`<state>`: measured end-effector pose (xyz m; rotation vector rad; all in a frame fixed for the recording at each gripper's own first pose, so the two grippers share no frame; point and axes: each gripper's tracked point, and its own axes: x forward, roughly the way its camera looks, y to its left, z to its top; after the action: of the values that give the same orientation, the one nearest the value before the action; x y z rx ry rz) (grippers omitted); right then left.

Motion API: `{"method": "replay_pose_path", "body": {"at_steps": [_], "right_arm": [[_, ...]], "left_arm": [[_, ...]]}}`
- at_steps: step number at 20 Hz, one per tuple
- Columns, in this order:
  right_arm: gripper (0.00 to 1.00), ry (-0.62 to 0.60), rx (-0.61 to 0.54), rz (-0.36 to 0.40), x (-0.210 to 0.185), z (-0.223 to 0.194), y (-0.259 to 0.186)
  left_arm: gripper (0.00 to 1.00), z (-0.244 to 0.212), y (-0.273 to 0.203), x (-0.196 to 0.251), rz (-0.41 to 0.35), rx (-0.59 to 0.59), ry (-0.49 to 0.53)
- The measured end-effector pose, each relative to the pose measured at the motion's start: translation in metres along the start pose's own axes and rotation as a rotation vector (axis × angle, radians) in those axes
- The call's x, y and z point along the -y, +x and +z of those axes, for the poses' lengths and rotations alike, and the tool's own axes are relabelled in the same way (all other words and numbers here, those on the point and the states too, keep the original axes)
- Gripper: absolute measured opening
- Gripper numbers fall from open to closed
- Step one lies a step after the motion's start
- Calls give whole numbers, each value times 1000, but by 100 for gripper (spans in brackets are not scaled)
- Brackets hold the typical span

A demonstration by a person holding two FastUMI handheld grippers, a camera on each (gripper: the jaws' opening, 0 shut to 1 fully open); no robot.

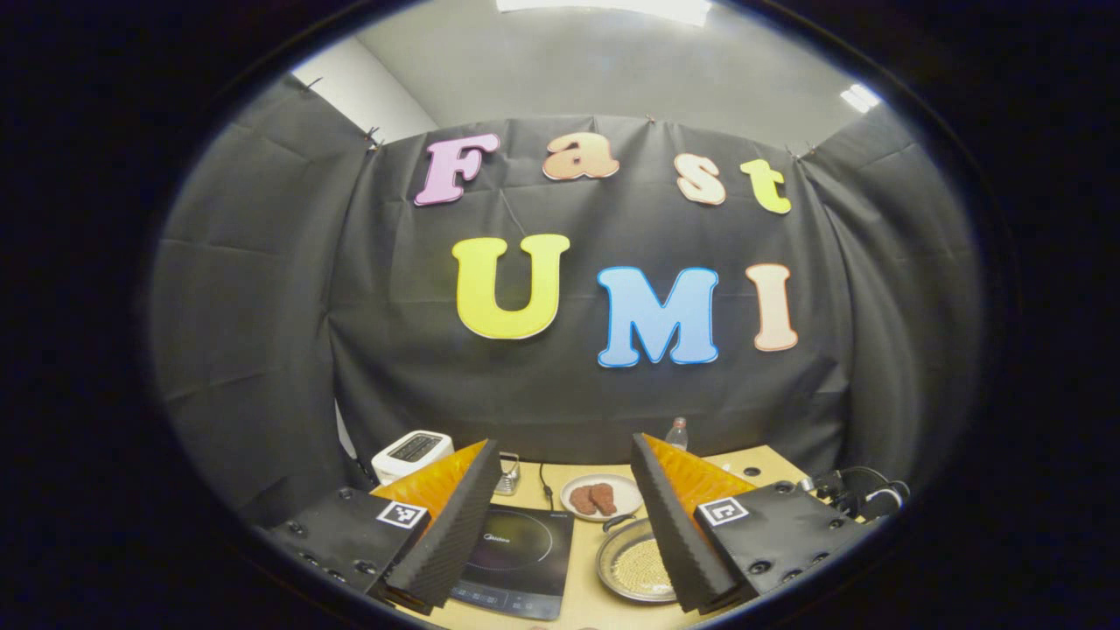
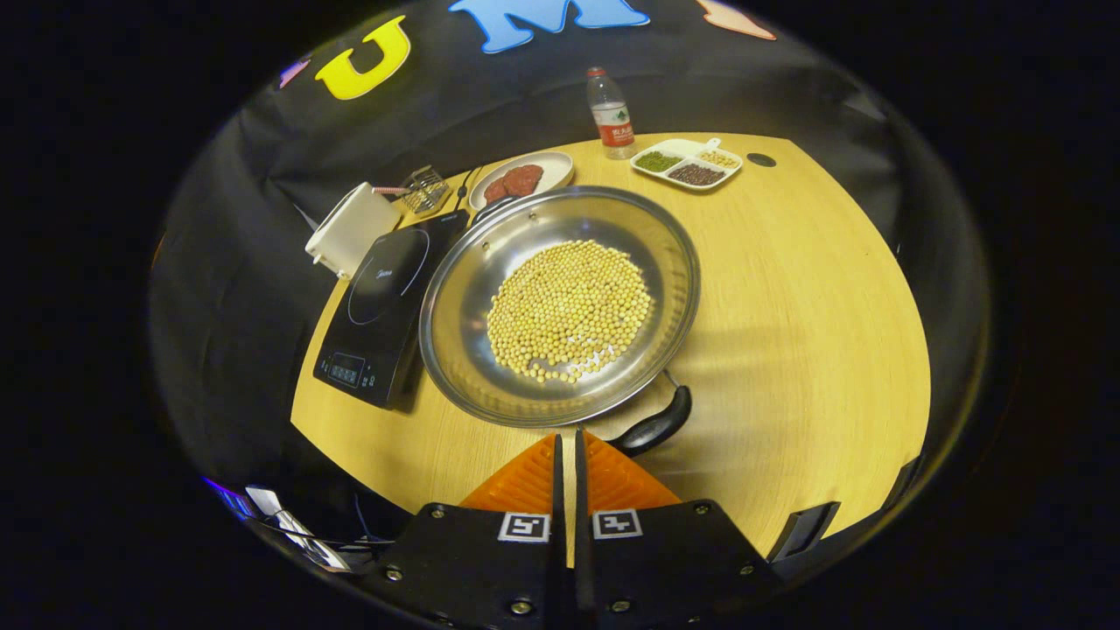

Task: First push the handle of the pot to place it horizontally, then grasp the pot with both hands and set it on the induction cooktop.

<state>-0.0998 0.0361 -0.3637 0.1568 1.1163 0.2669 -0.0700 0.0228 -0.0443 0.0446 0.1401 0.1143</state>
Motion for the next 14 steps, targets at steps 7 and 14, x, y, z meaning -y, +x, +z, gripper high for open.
{"method": "replay_pose_path", "body": {"at_steps": [7, 14], "right_arm": [[4, -24, -76, -3, -5, -16, 29], [3, -31, -49, -34, 3, -14, 35]], "left_arm": [[98, -4, -17, -9, 41, -17, 5], [97, -6, -16, -13, 47, -29, 8]]}}
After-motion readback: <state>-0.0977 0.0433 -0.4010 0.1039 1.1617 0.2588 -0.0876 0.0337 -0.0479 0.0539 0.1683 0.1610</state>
